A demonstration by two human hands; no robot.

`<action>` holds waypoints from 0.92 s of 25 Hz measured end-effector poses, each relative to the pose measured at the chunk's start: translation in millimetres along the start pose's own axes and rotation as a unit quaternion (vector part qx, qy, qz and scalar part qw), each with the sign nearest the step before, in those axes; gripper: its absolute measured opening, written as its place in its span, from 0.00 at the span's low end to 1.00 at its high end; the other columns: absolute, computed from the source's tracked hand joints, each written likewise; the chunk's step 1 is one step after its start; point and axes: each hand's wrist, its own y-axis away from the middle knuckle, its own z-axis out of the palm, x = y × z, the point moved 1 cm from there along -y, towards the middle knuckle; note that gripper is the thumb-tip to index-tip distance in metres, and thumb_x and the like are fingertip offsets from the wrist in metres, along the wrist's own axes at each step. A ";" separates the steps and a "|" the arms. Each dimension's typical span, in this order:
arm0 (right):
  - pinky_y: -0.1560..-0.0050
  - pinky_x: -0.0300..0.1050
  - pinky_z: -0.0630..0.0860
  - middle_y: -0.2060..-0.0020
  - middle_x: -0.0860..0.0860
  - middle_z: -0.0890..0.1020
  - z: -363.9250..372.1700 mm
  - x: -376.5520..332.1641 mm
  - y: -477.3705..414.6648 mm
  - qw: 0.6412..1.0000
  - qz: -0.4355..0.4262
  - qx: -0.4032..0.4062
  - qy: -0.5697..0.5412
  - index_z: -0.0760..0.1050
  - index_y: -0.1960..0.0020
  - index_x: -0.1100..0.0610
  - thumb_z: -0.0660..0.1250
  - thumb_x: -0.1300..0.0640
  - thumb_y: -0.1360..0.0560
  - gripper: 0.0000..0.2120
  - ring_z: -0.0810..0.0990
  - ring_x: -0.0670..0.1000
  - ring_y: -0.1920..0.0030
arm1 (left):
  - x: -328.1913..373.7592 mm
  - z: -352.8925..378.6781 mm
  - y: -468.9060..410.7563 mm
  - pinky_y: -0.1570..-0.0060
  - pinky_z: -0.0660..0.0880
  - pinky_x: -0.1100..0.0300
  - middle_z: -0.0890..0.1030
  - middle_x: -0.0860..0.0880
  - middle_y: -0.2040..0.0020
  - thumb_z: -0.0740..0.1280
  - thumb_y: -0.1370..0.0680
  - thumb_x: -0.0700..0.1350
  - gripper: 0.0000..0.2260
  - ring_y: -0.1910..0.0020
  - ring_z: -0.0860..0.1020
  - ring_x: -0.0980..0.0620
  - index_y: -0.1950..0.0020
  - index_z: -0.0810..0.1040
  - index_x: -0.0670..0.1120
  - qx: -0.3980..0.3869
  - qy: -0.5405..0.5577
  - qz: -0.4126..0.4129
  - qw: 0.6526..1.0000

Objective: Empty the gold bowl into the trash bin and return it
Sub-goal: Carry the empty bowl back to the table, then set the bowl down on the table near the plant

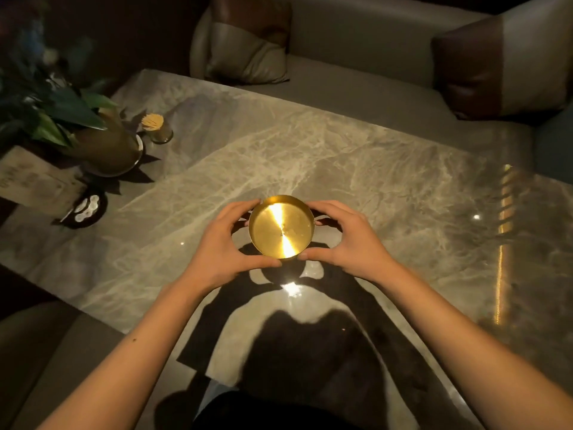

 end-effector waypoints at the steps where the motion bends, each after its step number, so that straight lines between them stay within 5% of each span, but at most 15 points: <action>1: 0.39 0.38 0.75 0.42 0.45 0.78 18.9 -3.4 -15.4 1.000 0.007 0.007 0.008 0.74 0.32 0.53 0.83 0.51 0.40 0.39 0.78 0.43 0.43 | -19.1 -18.9 -7.2 0.37 0.71 0.62 0.74 0.55 0.35 0.82 0.45 0.59 0.46 0.38 0.73 0.60 0.29 0.70 0.53 -0.009 0.005 0.005 1.000; 4: 0.39 0.38 0.75 0.40 0.48 0.78 66.2 -21.2 -51.1 0.999 0.029 0.031 0.013 0.73 0.31 0.54 0.83 0.52 0.40 0.39 0.78 0.44 0.42 | -62.1 -69.3 -30.0 0.39 0.70 0.68 0.74 0.56 0.36 0.81 0.45 0.61 0.45 0.39 0.73 0.61 0.30 0.70 0.55 -0.042 0.010 0.020 0.999; 8: 0.41 0.37 0.75 0.40 0.49 0.79 111.0 -48.4 -85.8 0.998 0.047 0.032 0.002 0.73 0.32 0.56 0.83 0.52 0.40 0.39 0.78 0.44 0.42 | -97.4 -123.8 -40.9 0.38 0.71 0.62 0.73 0.57 0.35 0.82 0.46 0.60 0.46 0.37 0.73 0.61 0.31 0.70 0.57 -0.067 0.014 0.011 0.998; 12: 0.41 0.37 0.75 0.41 0.48 0.79 132.7 -69.8 -104.7 0.999 0.040 0.023 0.003 0.73 0.32 0.54 0.82 0.50 0.39 0.38 0.78 0.44 0.42 | -111.8 -154.5 -38.6 0.41 0.69 0.68 0.72 0.61 0.36 0.79 0.48 0.67 0.45 0.38 0.72 0.66 0.33 0.69 0.63 -0.060 0.029 -0.010 0.998; 19: 0.40 0.38 0.75 0.41 0.47 0.78 149.6 -72.6 -113.7 1.000 0.009 -0.021 0.000 0.73 0.32 0.55 0.83 0.51 0.40 0.39 0.77 0.43 0.42 | -113.7 -169.6 -13.5 0.37 0.71 0.61 0.72 0.55 0.36 0.80 0.47 0.63 0.46 0.37 0.72 0.59 0.31 0.70 0.57 -0.018 0.020 -0.011 1.000; 23: 0.41 0.37 0.75 0.41 0.48 0.78 169.6 -74.1 -115.0 0.998 -0.009 -0.058 -0.009 0.73 0.32 0.55 0.83 0.51 0.40 0.40 0.77 0.43 0.42 | -125.0 -177.9 13.9 0.40 0.68 0.72 0.71 0.57 0.36 0.83 0.46 0.58 0.46 0.38 0.70 0.66 0.30 0.70 0.56 0.007 0.008 -0.053 0.999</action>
